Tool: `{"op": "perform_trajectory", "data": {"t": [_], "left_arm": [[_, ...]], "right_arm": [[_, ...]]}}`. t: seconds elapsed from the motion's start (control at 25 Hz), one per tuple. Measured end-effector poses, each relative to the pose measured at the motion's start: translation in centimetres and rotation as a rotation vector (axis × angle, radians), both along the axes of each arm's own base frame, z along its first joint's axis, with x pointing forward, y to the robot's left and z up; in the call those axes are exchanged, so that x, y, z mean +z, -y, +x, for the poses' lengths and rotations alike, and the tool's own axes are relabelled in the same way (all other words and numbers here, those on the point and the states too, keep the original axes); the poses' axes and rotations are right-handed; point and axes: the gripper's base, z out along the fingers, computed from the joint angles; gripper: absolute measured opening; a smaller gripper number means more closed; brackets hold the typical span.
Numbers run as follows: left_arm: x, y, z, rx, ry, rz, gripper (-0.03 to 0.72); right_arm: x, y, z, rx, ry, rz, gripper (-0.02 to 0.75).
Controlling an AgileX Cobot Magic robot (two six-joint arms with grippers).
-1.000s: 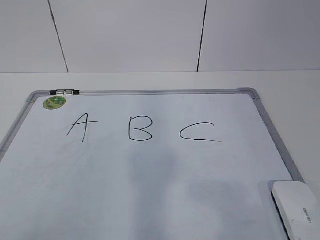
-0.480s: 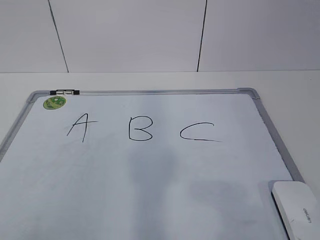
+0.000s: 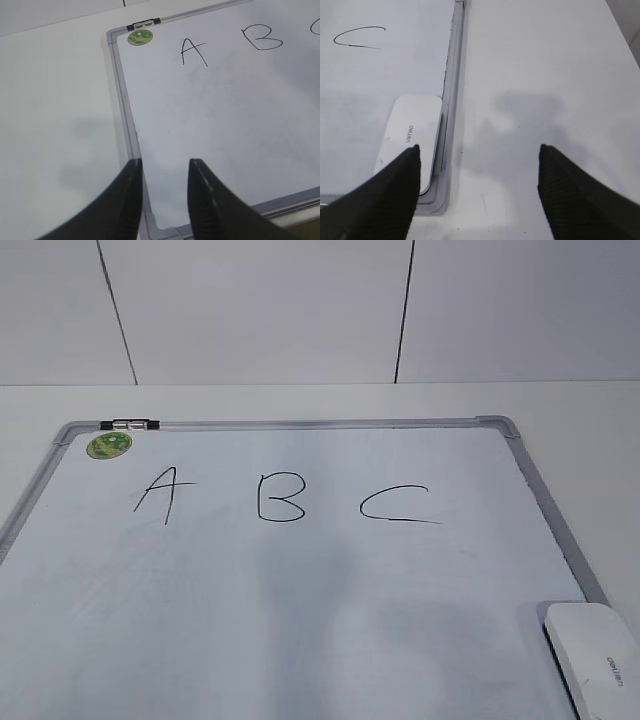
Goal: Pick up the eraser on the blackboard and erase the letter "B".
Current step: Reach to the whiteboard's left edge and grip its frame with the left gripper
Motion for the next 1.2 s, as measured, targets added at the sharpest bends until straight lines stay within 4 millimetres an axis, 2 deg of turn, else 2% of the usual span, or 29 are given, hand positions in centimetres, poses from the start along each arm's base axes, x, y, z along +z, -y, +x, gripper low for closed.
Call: {"op": "perform_trajectory", "data": {"t": [0.84, 1.2], "left_arm": [[0.00, 0.01, 0.00, 0.001, -0.001, -0.005, 0.239], [-0.14, -0.41, 0.10, 0.069, -0.012, -0.032, 0.239]], "right_arm": [[0.00, -0.01, 0.00, -0.001, 0.000, 0.004, 0.547], [0.00, -0.01, 0.00, -0.001, 0.000, 0.004, 0.547]]}}
